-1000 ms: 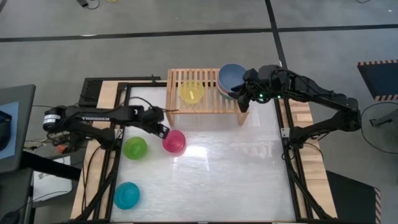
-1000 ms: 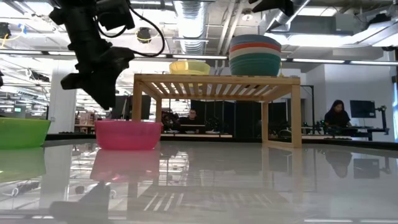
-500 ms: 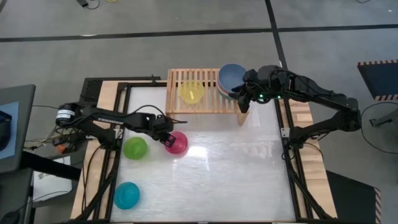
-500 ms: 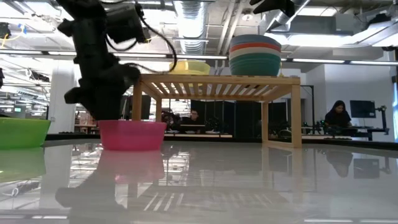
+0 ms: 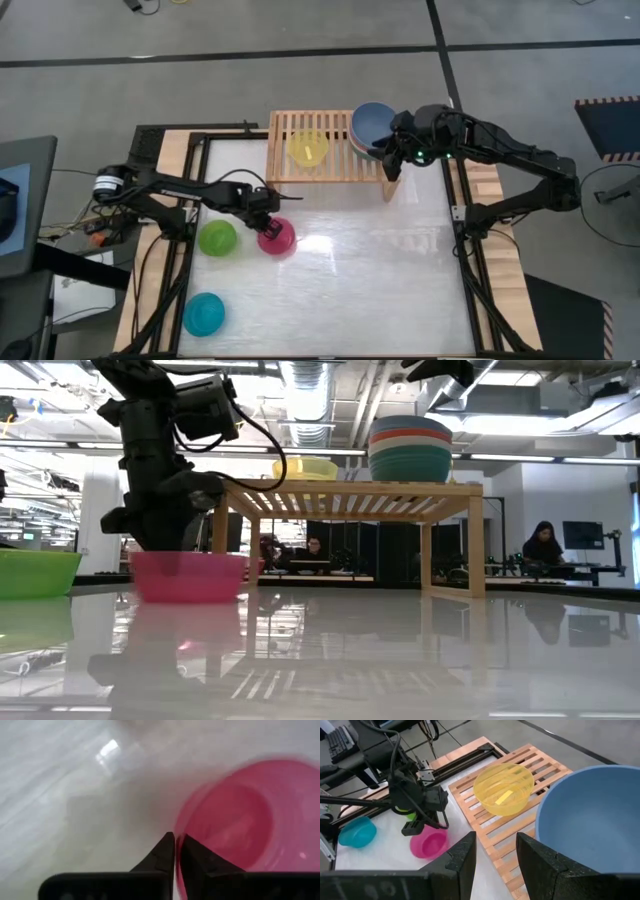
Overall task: Place and stack bowls onto a shelf
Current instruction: Stack the pink bowl on top of the yellow bowl on the shelf, then stack the green bowl on top of the pink bowl on the shelf
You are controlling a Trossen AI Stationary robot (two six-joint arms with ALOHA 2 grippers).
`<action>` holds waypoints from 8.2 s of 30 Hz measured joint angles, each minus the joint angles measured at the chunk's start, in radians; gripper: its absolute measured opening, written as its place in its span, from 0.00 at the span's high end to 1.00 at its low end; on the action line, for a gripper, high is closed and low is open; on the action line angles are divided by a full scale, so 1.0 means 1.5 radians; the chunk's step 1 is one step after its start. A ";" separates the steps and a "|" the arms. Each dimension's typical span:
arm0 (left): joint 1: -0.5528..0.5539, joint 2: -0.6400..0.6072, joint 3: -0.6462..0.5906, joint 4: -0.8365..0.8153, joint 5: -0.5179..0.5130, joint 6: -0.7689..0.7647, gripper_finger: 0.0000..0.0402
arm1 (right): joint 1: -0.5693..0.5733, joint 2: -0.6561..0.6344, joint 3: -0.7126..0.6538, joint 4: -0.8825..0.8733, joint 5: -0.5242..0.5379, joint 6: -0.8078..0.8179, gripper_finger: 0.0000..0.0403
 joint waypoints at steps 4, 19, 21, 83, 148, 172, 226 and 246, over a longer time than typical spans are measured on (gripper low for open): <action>-0.002 -0.018 0.015 -0.017 0.023 0.020 1.00 | -0.001 0.000 0.000 -0.001 0.000 0.002 0.59; 0.157 -0.138 0.323 -0.106 -0.112 0.259 1.00 | 0.001 -0.023 0.000 -0.003 0.000 0.031 0.59; 0.198 -0.131 0.362 -0.075 -0.102 0.294 1.00 | 0.001 -0.027 0.000 -0.004 0.001 0.031 0.59; 0.119 -0.328 -0.012 -0.386 0.005 0.118 0.58 | 0.059 0.035 0.000 0.081 0.051 0.041 0.59; 0.078 -0.212 -0.084 -0.188 0.032 -0.013 0.99 | 0.179 0.034 -0.005 -0.102 0.071 0.152 0.59; -0.052 -0.213 0.198 -0.016 -0.289 0.162 1.00 | 0.236 0.236 0.060 0.067 0.119 0.235 0.59; 0.007 -0.139 0.303 0.225 -0.360 0.665 0.98 | 0.101 0.407 0.371 -0.044 0.333 -0.257 0.94; -0.002 -0.301 0.303 0.083 -0.413 0.537 0.58 | -0.062 0.407 0.371 0.001 0.112 -0.206 0.94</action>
